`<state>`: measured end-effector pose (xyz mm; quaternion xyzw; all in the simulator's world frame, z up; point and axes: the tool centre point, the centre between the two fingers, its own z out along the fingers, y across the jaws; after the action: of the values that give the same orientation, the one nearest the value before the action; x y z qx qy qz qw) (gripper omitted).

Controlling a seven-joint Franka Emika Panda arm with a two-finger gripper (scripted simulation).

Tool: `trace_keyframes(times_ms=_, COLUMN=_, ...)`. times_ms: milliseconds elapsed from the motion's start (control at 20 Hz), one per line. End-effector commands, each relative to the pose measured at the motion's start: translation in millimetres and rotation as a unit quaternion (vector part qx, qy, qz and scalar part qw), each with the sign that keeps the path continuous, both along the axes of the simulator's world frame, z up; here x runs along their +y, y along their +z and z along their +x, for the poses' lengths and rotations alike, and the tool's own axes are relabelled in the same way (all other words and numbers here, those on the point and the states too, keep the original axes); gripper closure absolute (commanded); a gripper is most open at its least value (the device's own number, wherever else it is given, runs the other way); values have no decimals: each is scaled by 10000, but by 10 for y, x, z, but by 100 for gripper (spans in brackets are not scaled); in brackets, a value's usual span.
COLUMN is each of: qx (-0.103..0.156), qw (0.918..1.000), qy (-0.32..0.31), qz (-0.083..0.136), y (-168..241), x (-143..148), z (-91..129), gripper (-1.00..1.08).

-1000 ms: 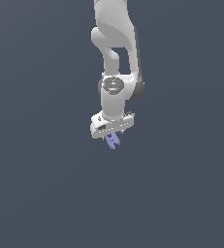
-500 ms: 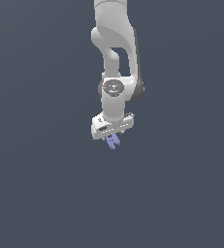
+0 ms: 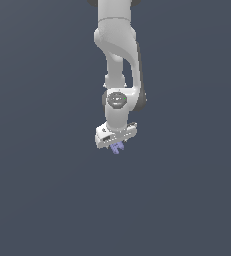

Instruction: Pick up the object and move it to a goal position.

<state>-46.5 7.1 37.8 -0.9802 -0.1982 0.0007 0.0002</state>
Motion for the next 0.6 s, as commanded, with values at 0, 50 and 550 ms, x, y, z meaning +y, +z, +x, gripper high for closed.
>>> trace_keyframes(times_ms=0, qx=-7, qw=10000, qy=1, qz=0, y=-37, x=-1, z=8, gripper=-92)
trace_keyframes(times_ms=50, qx=-7, qw=10000, qy=1, qz=0, y=-39, x=-1, z=9, gripper=-92)
trace_keyframes(times_ms=550, qx=-7, qw=10000, qy=1, qz=0, y=-39, x=-1, z=9, gripper=108)
